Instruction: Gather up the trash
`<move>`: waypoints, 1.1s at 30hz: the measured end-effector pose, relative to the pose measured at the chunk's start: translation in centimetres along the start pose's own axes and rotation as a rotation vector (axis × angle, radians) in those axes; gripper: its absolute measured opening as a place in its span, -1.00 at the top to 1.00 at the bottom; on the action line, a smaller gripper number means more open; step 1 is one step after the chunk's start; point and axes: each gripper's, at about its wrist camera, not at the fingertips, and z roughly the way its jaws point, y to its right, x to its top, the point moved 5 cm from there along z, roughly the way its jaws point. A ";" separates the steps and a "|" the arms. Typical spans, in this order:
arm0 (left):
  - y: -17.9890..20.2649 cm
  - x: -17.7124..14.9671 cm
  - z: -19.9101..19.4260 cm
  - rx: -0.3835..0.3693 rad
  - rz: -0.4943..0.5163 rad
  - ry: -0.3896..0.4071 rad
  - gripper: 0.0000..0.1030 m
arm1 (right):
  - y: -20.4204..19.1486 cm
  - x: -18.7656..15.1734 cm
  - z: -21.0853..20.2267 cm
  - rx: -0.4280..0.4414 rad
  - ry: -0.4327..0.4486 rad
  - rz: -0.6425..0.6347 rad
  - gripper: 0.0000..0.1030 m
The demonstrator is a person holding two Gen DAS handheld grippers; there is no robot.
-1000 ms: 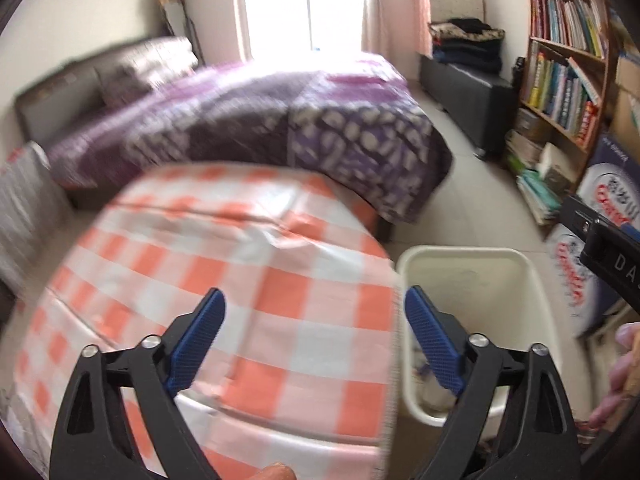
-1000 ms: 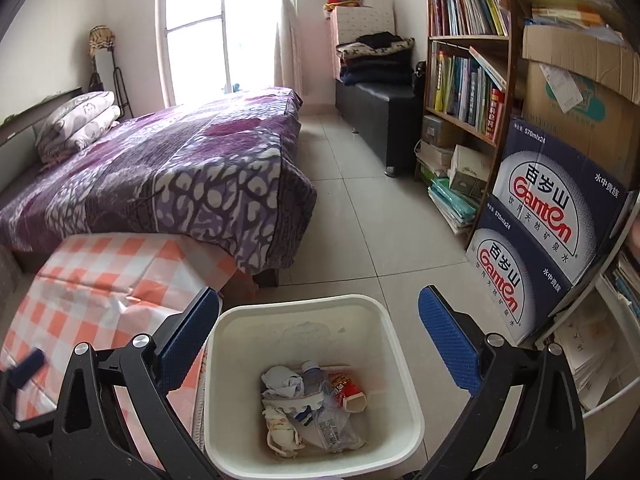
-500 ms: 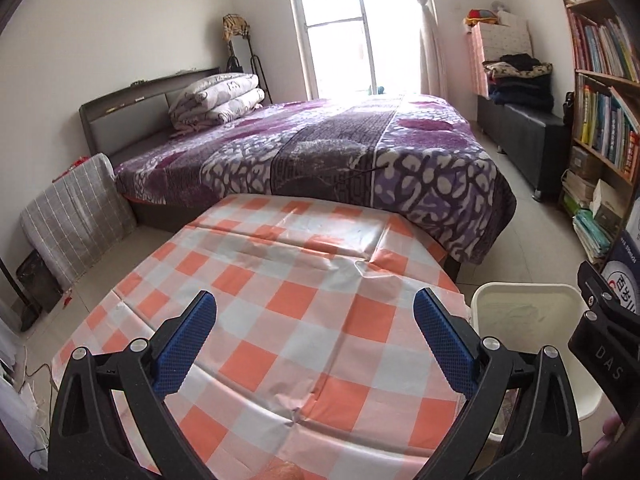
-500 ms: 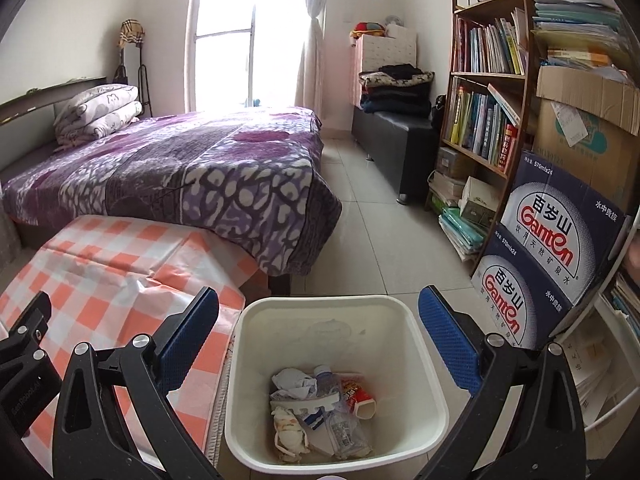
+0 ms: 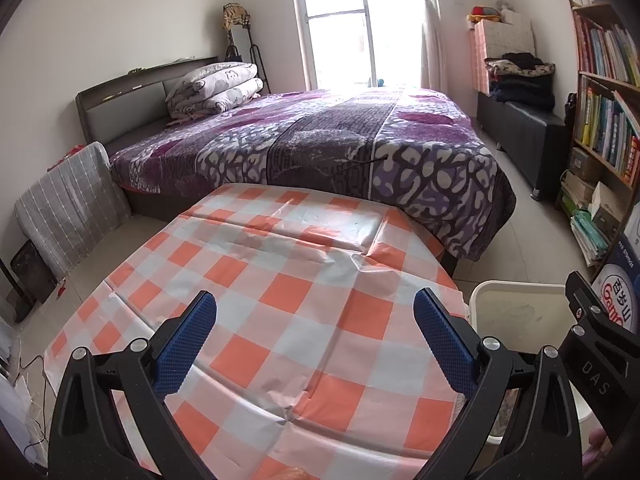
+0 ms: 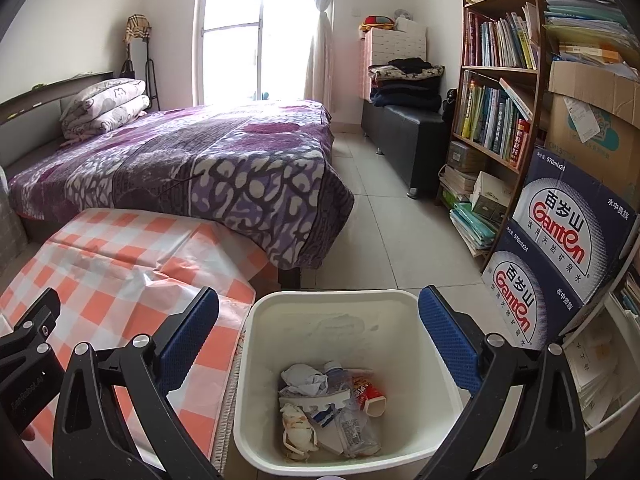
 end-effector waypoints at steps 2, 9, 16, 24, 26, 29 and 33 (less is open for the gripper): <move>0.1 0.1 0.0 -0.001 -0.005 0.000 -0.87 | 0.0 0.0 0.1 0.004 -0.003 -0.003 -0.86; 0.1 0.1 0.1 -0.002 -0.006 0.000 -0.87 | 0.0 0.0 0.1 0.008 -0.004 -0.003 -0.86; 0.3 0.2 0.2 -0.002 -0.009 -0.003 -0.87 | -0.1 0.0 0.1 0.005 -0.002 -0.004 -0.86; 0.6 0.0 0.7 0.002 -0.016 -0.015 -0.87 | -0.1 0.0 0.1 0.006 -0.005 -0.004 -0.86; 0.6 0.0 0.8 0.003 -0.019 -0.016 -0.87 | -0.1 0.0 0.1 0.006 -0.002 -0.003 -0.86; 0.5 0.0 0.8 0.002 -0.018 -0.016 -0.87 | -0.1 0.0 0.1 0.006 -0.004 -0.003 -0.86; 0.5 0.0 0.8 0.003 -0.017 -0.015 -0.87 | -0.1 0.0 0.1 0.006 -0.004 -0.003 -0.86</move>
